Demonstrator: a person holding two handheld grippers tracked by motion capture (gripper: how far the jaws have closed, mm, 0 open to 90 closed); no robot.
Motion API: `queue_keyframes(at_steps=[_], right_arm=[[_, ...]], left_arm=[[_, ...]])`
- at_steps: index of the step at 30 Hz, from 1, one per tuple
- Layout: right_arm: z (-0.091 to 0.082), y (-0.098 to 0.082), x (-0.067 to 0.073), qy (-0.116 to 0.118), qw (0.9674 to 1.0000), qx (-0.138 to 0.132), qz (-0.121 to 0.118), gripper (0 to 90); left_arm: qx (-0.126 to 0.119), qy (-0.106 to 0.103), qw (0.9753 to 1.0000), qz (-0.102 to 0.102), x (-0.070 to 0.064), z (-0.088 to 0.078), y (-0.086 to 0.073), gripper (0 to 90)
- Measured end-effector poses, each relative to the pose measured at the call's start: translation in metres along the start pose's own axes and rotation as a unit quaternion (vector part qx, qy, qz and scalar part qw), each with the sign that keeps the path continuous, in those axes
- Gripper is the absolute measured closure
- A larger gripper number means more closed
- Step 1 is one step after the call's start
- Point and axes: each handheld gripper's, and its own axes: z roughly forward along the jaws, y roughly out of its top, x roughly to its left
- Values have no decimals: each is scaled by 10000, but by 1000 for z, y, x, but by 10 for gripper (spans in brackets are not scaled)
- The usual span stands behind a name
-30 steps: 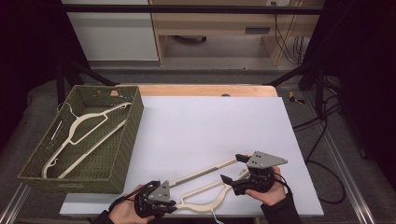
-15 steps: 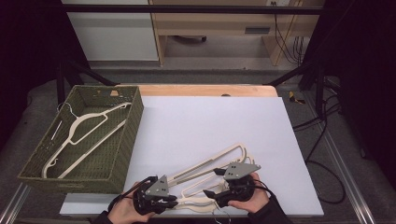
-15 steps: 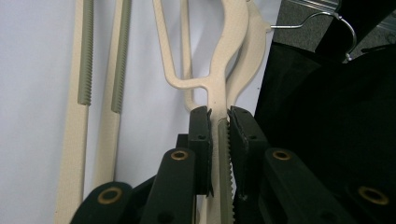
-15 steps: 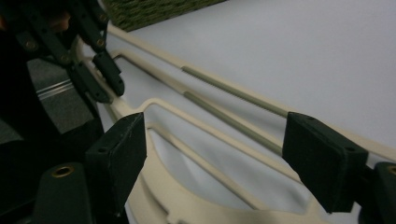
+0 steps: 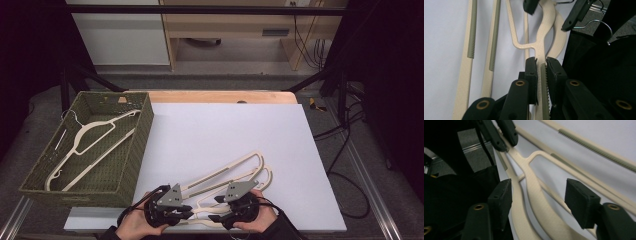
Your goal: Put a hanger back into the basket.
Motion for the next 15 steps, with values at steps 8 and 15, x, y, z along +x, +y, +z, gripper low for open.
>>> queue_keyframes(at_steps=[8, 15], right_arm=[[10, -2, -2, 90, 9992, 367, -144, 540], [15, -1, -5, 56, 9981, 520, -321, 645]], left_arm=[[12, -18, 10000, -44, 0, 2, 1, 794], [34, -74, 10000, -38, 0, 3, 0, 793]])
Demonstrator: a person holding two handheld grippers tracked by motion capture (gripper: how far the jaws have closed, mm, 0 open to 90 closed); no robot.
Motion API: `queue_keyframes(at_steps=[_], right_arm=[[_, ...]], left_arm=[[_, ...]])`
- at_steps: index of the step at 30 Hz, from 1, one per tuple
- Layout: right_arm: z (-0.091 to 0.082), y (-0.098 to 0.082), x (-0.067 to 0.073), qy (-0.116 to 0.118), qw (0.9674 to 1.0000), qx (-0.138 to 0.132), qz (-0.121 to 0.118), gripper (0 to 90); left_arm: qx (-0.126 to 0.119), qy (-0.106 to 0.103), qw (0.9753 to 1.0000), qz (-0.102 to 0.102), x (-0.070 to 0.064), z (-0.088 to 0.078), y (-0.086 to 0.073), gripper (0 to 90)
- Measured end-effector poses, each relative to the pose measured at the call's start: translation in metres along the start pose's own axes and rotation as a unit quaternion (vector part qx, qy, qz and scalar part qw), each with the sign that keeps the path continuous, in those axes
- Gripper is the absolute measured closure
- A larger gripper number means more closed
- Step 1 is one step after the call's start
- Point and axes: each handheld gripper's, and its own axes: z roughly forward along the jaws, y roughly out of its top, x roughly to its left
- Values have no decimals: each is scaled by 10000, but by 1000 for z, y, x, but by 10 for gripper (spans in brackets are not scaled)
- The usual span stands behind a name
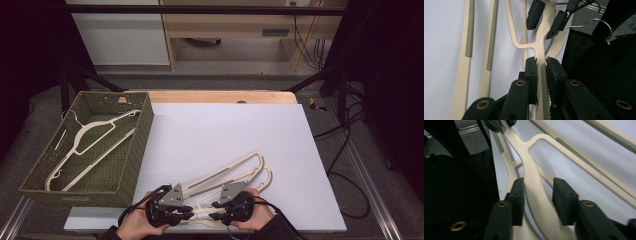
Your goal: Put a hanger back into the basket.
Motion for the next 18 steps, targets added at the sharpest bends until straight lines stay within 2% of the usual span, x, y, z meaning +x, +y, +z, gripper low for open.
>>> queue_keyframes(at_steps=[6, 9, 11, 12, 13, 15, 17, 18], right_arm=[[-2, 1, 0, 188, 9996, -14, -194, 690], [-3, 1, 1, 244, 9993, -18, -298, 717], [-4, 2, 1, 308, 9990, -35, -318, 732], [-4, 3, 1, 277, 9991, -24, -333, 735], [-4, 3, 1, 288, 9990, 30, -332, 736], [-5, 3, 0, 308, 9990, -49, -313, 736], [-6, 5, 0, 306, 9990, -72, -313, 737], [-7, 6, -1, 310, 9990, -108, -314, 737]], left_arm=[[3, -22, 9999, 103, 0, 1, 0, 790], [72, 180, 9993, 319, -1, 2, 0, 773], [-96, 248, 9991, 343, -2, 2, 0, 698], [-65, 340, 9985, 433, -1, 1, 1, 663], [-107, 430, 9981, 432, -1, 1, 1, 624], [-237, 535, 9968, 540, 0, 1, 1, 553], [-238, 747, 9943, 726, -2, 3, 2, 536], [-183, 715, 9944, 758, -3, 4, 3, 535]])
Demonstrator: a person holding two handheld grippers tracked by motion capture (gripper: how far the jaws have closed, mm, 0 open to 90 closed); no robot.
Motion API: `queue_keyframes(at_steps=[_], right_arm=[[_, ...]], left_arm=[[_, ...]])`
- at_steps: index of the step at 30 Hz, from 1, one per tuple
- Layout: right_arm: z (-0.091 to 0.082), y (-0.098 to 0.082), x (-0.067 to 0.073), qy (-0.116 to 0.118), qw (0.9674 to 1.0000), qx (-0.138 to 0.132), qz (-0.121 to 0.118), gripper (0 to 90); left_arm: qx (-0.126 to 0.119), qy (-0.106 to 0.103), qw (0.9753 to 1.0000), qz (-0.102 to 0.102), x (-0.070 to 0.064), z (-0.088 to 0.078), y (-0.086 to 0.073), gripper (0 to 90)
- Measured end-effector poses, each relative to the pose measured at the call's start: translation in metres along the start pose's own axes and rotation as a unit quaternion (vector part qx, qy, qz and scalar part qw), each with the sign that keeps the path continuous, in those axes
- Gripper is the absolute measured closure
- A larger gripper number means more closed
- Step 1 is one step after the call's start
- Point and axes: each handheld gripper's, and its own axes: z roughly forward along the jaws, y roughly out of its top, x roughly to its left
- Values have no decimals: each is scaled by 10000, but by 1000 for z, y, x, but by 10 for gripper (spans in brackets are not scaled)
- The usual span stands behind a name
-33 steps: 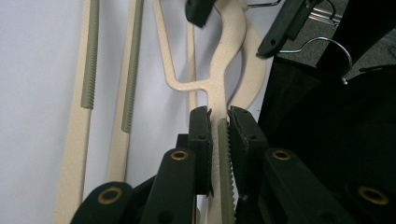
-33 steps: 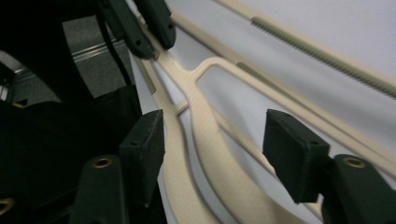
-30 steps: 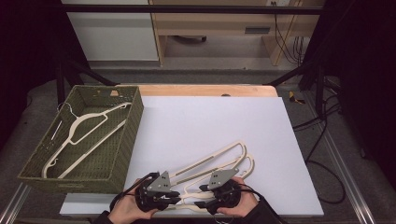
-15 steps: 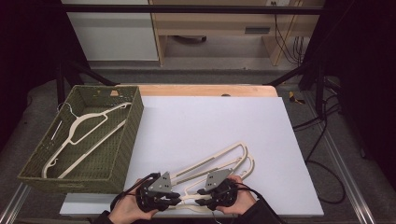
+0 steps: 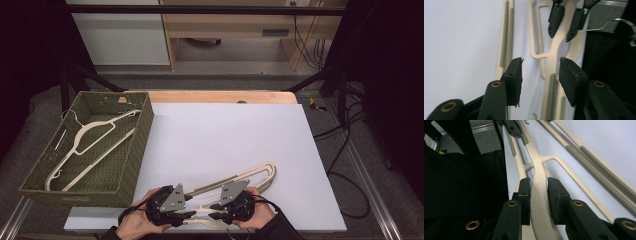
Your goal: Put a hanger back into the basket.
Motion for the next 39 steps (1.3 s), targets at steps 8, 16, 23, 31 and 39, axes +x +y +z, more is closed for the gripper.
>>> queue_keyframes(at_steps=[8, 16, 23, 31, 39], right_arm=[[-4, 5, -2, 31, 10000, 16, 17, 740], [-8, 10, -2, 81, 9999, -41, 139, 741], [-9, 11, -2, 36, 9997, -75, 208, 735], [-45, 9, -8, -193, 9945, -911, 477, 579], [-96, -13, -26, -1447, 9596, -2003, 1349, 311]], left_arm=[[358, 117, 9993, 52, -4, 13, 7, 527], [462, 392, 9981, 70, -8, 24, 9, 629], [477, 342, 9979, 272, -13, 25, 10, 770], [425, 272, 9983, 307, -13, 23, 10, 799], [439, 307, 9981, 314, -10, 17, 11, 807]])
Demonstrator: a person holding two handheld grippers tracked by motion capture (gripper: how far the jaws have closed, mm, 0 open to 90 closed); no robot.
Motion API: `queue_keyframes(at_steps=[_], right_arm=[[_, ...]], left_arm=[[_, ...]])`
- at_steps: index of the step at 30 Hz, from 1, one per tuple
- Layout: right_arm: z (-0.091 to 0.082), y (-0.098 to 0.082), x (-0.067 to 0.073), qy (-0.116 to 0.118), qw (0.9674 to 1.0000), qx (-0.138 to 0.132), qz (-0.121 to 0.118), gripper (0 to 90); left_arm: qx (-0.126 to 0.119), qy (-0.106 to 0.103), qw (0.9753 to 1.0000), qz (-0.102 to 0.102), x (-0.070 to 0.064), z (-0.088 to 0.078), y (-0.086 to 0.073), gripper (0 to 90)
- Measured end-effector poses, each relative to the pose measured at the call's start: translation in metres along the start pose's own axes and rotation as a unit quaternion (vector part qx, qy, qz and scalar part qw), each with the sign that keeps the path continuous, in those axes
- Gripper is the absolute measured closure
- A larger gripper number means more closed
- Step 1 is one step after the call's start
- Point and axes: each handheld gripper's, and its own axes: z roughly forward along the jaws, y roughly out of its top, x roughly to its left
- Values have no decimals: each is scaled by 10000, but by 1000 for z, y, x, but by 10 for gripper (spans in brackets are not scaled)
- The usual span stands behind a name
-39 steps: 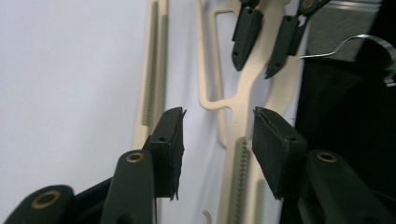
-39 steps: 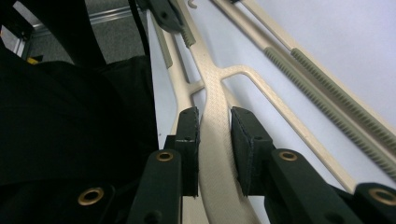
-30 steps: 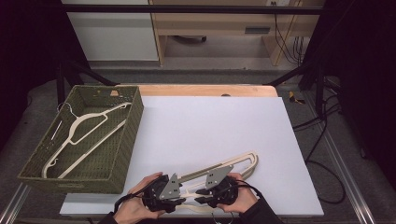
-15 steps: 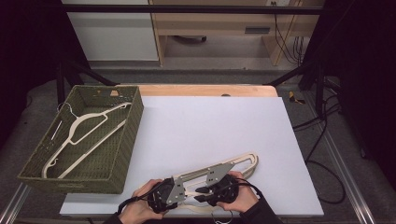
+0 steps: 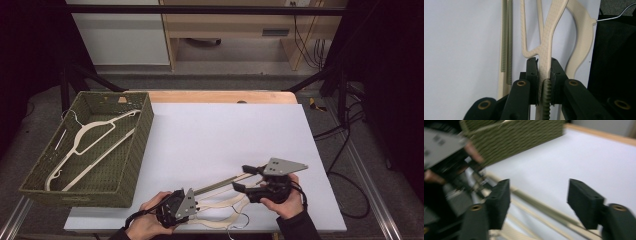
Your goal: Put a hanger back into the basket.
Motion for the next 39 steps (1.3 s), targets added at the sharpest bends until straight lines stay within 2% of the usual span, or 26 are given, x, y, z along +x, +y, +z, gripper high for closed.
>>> queue_keyframes(at_steps=[3, 8, 12, 16, 19, 20, 22, 27, 32, 36, 39], right_arm=[[-16, -2, -12, -541, 9981, -283, 109, 261], [-33, -9, -26, -858, 9947, -406, 401, 240], [-35, -13, -32, -1059, 9928, -320, 456, 209], [-34, -16, -34, -1138, 9921, -225, 476, 210], [-34, -17, -35, -1240, 9907, -274, 498, 178], [-35, -17, -36, -1284, 9899, -310, 508, 164], [-37, -17, -37, -1391, 9882, -343, 541, 141], [-43, -18, -39, -1487, 9857, -389, 693, 128], [-44, -20, -42, -1585, 9843, -376, 684, 117], [-46, -20, -43, -1647, 9832, -418, 669, 105], [-47, -20, -43, -1677, 9828, -410, 659, 96]], left_arm=[[-61, -10, 10000, -76, 1, -2, 0, 808], [-133, 60, 9997, -186, 3, -7, 0, 814], [-186, 71, 9994, -274, 6, -12, -1, 822], [-267, 171, 9988, -360, 8, -16, -2, 825], [-283, 186, 9986, -416, 12, -22, -3, 826], [-359, 178, 9979, -514, 12, -23, -4, 827], [-404, 221, 9973, -579, 15, -27, -5, 829], [-552, 249, 9949, -811, 22, -38, -8, 832], [-630, 188, 9922, -1063, 29, -49, -9, 833], [-677, 220, 9897, -1239, 36, -59, -9, 834], [-873, 235, 9860, -1404, 43, -70, -3, 835]])
